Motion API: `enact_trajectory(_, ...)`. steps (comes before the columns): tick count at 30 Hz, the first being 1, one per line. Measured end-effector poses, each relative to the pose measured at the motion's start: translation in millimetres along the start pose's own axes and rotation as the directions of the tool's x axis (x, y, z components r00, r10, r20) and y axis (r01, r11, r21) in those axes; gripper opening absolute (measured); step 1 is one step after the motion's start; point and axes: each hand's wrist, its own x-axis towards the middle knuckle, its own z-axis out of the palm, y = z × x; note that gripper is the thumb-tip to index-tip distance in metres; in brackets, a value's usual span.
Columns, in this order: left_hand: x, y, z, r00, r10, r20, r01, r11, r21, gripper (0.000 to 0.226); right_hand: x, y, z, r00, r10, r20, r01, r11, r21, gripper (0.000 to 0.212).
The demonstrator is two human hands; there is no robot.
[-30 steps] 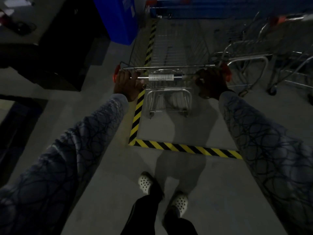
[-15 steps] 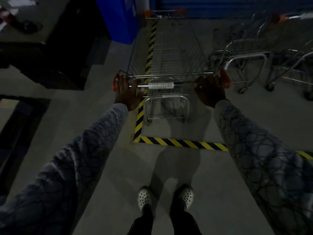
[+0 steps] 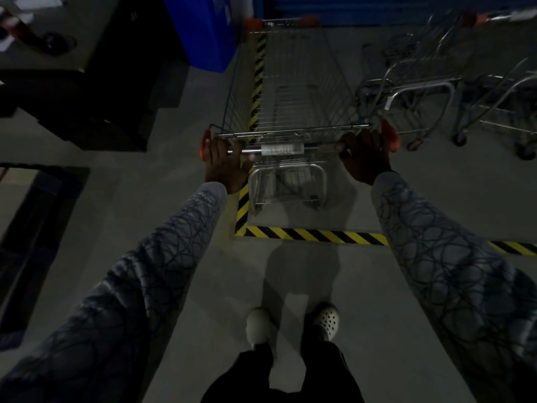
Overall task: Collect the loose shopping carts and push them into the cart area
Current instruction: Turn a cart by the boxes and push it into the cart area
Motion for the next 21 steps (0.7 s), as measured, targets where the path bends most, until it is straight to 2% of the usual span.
enact_trajectory(3,-10.9,-5.1,-1.3,1.0,0.006,-0.009,-0.006,1.0,-0.006,0.054,-9.3,-3.9,-5.3,0.997,-0.002,0.073,0.001,1.0,0.016,0.042)
enact_trajectory(9,-26.8,-10.9,-6.4,0.998,0.013,-0.065,-0.017,0.998,-0.053,0.048,-27.9,-17.4,-18.6,0.991,0.03,0.127,-0.034,0.999,0.029,0.048)
enact_trajectory(15,-38.3,-16.7,-12.5,0.999,-0.009,0.036,0.012,0.997,-0.078,0.053,-42.3,-28.1,-27.2,0.984,0.041,0.174,-0.047,0.998,0.033,0.052)
enact_trajectory(21,-46.3,-20.7,-17.4,0.995,-0.012,0.101,0.018,0.998,-0.055,0.06,-52.8,-35.5,-31.1,0.982,0.048,0.183,-0.056,0.998,0.041,0.045)
